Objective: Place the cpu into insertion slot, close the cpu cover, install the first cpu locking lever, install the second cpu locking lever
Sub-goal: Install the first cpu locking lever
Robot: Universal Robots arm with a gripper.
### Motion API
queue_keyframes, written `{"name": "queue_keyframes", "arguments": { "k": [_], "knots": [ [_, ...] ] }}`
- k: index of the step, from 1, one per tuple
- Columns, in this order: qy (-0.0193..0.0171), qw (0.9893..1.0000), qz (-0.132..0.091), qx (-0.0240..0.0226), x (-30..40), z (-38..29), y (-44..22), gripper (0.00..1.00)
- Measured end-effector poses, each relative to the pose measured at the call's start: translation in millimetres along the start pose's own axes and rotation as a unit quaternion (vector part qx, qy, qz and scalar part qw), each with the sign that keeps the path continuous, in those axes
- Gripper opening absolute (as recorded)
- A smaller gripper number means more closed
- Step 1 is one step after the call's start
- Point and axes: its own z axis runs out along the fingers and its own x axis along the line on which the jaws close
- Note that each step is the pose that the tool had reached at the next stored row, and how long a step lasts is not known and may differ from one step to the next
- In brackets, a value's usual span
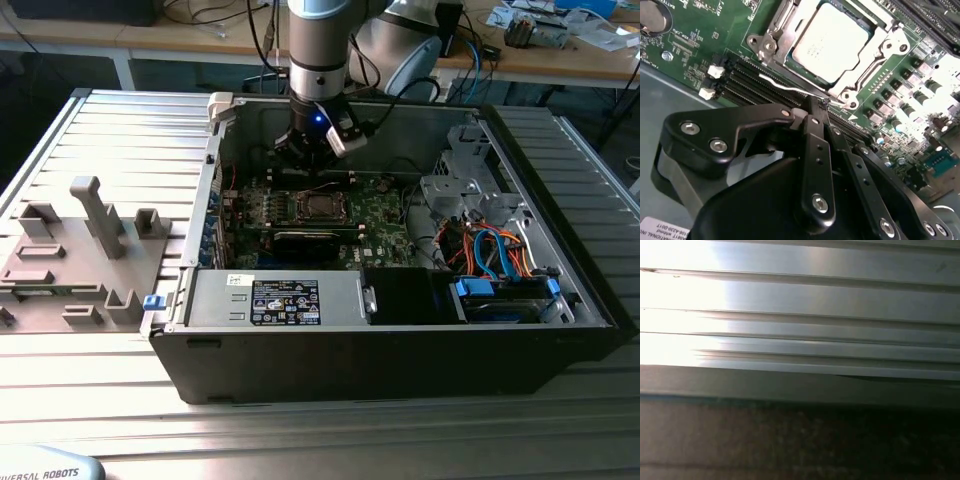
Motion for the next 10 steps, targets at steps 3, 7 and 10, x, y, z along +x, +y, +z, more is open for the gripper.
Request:
{"name": "queue_keyframes", "arguments": {
  "k": [3,7,10],
  "knots": [
    [-0.0041,1.0000,0.000,0.0002,2.0,-3.4,0.2,0.11],
    [-0.0082,1.0000,0.000,0.0004,10.3,-4.0,0.6,0.11],
    [-0.0088,1.0000,0.000,0.0004,13.0,-3.9,0.7,0.11]
  ]
}}
